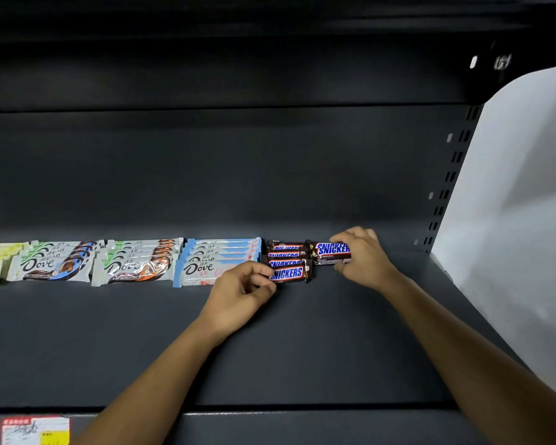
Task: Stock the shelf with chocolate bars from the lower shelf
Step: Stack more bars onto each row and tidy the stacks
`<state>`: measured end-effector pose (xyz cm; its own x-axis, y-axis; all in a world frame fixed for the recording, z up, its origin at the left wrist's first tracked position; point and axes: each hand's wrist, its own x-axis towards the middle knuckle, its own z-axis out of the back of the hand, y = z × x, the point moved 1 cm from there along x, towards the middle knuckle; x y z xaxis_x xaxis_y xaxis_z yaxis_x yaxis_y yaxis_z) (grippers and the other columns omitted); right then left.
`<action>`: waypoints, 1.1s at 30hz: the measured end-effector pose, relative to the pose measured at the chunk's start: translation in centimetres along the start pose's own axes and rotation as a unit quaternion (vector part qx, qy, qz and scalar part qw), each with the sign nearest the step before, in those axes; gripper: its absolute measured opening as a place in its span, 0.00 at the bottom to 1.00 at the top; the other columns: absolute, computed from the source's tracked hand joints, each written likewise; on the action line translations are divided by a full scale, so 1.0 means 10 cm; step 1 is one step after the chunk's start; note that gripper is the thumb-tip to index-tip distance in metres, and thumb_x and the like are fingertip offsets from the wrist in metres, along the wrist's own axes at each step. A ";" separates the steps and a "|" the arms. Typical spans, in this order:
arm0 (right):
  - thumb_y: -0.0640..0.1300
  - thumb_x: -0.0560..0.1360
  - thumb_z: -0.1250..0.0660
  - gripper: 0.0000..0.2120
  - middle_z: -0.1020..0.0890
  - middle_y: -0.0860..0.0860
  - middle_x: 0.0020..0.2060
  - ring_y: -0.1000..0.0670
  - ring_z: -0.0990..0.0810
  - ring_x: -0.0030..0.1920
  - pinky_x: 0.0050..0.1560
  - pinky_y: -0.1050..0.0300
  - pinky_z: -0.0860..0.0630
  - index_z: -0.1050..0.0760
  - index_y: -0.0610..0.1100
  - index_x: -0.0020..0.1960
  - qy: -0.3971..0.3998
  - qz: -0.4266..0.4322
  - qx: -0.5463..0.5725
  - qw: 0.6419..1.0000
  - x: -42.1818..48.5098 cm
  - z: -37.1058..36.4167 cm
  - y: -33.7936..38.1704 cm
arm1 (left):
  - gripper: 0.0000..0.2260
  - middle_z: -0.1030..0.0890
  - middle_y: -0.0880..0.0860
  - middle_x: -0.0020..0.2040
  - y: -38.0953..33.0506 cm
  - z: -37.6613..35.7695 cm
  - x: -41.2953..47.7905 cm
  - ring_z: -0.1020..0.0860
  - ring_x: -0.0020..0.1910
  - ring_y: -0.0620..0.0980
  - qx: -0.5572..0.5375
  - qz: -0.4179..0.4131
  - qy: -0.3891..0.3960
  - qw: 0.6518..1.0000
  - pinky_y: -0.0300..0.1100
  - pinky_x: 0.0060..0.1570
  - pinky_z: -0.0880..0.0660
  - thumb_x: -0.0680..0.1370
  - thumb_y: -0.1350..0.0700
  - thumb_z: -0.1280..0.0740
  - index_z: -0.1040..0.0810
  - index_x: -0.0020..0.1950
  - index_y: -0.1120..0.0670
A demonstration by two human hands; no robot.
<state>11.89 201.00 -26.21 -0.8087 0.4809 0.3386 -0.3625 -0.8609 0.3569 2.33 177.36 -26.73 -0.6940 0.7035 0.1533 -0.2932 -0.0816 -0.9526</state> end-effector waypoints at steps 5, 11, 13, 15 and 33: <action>0.47 0.67 0.25 0.28 0.29 0.52 0.59 0.49 0.36 0.62 0.61 0.60 0.39 0.28 0.48 0.65 0.058 0.011 0.004 0.998 -0.03 0.07 0.00 | 0.08 0.21 0.44 0.33 0.00 0.00 -0.01 0.27 0.36 0.49 0.002 0.002 0.004 1.000 0.43 0.44 0.28 0.74 0.64 0.32 0.22 0.48 0.52; 0.48 0.70 0.29 0.15 0.25 0.54 0.57 0.51 0.34 0.59 0.60 0.54 0.36 0.21 0.50 0.57 0.024 0.039 -0.094 0.995 -0.05 0.11 0.04 | 0.08 0.21 0.43 0.33 0.00 0.00 -0.01 0.26 0.35 0.48 0.007 0.003 0.001 1.000 0.43 0.44 0.28 0.74 0.64 0.32 0.21 0.47 0.51; 0.48 0.71 0.31 0.16 0.25 0.53 0.56 0.50 0.33 0.57 0.59 0.55 0.34 0.23 0.49 0.58 0.039 0.040 -0.116 0.992 -0.04 0.10 0.07 | 0.08 0.21 0.43 0.33 0.00 0.01 -0.01 0.26 0.36 0.49 0.008 0.003 0.002 1.000 0.43 0.43 0.28 0.74 0.64 0.32 0.21 0.47 0.51; 0.47 0.71 0.32 0.16 0.24 0.51 0.55 0.49 0.32 0.56 0.58 0.54 0.31 0.23 0.47 0.59 0.051 0.025 -0.091 0.994 -0.03 0.09 0.08 | 0.08 0.21 0.43 0.33 0.01 0.01 -0.01 0.26 0.36 0.49 0.010 0.002 0.003 1.000 0.43 0.43 0.28 0.74 0.64 0.31 0.21 0.46 0.51; 0.45 0.72 0.31 0.15 0.24 0.54 0.56 0.50 0.30 0.59 0.54 0.55 0.39 0.28 0.49 0.58 -0.032 0.057 -0.115 0.991 -0.06 -0.01 0.09 | 0.07 0.21 0.47 0.36 0.05 0.01 0.00 0.26 0.36 0.48 0.037 -0.005 0.005 0.999 0.41 0.44 0.28 0.74 0.62 0.31 0.21 0.45 0.49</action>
<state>12.02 199.90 -26.21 -0.8221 0.3815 0.4225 -0.3721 -0.9219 0.1083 2.09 177.20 -27.21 -0.6839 0.7118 0.1601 -0.3486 -0.1261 -0.9288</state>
